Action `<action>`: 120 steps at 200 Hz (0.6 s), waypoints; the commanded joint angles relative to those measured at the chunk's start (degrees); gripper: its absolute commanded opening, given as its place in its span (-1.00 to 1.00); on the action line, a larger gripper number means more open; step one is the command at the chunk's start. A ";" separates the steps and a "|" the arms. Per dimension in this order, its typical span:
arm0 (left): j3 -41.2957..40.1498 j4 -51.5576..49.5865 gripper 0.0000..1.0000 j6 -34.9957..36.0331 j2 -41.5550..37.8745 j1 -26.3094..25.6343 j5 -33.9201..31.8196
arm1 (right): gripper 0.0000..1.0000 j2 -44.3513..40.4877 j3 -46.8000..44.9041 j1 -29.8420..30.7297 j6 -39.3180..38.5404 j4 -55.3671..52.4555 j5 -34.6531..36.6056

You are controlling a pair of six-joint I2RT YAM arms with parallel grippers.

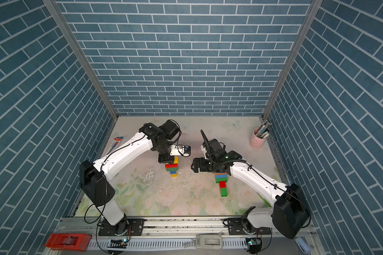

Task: Assemble an ice cream with lego
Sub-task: Assemble the lego brick with the lego brick.

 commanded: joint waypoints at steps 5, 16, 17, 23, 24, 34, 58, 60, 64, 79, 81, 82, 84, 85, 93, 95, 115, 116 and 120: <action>0.55 -2.15 -1.00 0.07 -0.17 0.41 -0.01 | 0.94 0.90 -0.28 -0.39 1.11 0.30 -0.83; 0.59 -2.15 -1.00 -0.13 -0.10 0.49 -0.03 | 0.94 1.07 -0.22 -0.47 1.10 0.38 -0.92; 0.55 -2.15 -1.00 -0.13 -0.10 0.50 -0.01 | 0.94 1.09 -0.22 -0.47 1.10 0.38 -0.92; 0.52 -2.05 -1.00 -0.32 -0.04 0.52 -0.07 | 0.94 1.19 -0.16 -0.47 1.10 0.37 -1.00; 0.52 -2.05 -1.00 -0.31 -0.02 0.51 -0.07 | 0.94 1.20 -0.19 -0.47 1.10 0.38 -1.01; 0.50 -2.10 -1.00 -0.46 0.08 0.49 -0.29 | 0.94 1.29 -0.09 -0.55 1.10 0.48 -1.09; 0.31 -1.79 -1.00 -0.84 0.08 0.59 -0.10 | 0.94 1.45 0.01 -0.56 1.18 0.56 -1.27; 0.34 -1.79 -1.00 -0.88 0.08 0.55 -0.12 | 0.94 1.42 0.04 -0.61 1.20 0.52 -1.27; 0.29 -1.73 -1.00 -1.00 0.03 0.55 -0.12 | 0.94 1.44 0.02 -0.65 1.18 0.50 -1.27; 0.19 -1.62 -1.00 -1.24 0.17 0.57 -0.16 | 0.94 1.38 -0.21 -0.63 1.28 0.65 -1.44; 0.24 -1.62 -1.00 -1.29 0.17 0.59 -0.16 | 0.94 1.38 -0.15 -0.62 1.29 0.65 -1.44; 0.21 -1.62 -1.00 -1.28 0.12 0.59 -0.21 | 0.94 1.38 -0.14 -0.64 1.33 0.65 -1.45; 0.25 -1.55 -1.00 -1.34 0.15 0.55 -0.24 | 0.94 1.44 -0.15 -0.65 1.29 0.66 -1.45; 0.25 -1.54 -1.00 -1.31 0.16 0.57 -0.24 | 0.94 1.45 -0.18 -0.60 1.32 0.66 -1.45; 0.17 -1.34 -1.00 -1.41 0.08 0.60 -0.09 | 0.94 1.42 -0.23 -0.60 1.38 0.66 -1.51; 0.17 -1.35 -1.00 -1.48 0.08 0.60 0.03 | 0.94 1.39 -0.29 -0.64 1.36 0.63 -1.53; 0.18 -1.36 -1.00 -1.79 0.07 0.59 0.54 | 0.94 1.29 -0.36 -0.73 1.45 0.66 -1.58; 0.18 -1.36 -1.00 -1.75 0.07 0.60 0.54 | 0.94 1.29 -0.37 -0.74 1.45 0.70 -1.56; 0.10 -1.43 -1.00 -1.79 0.08 0.59 0.47 | 0.94 1.25 -0.38 -0.79 1.45 0.68 -1.54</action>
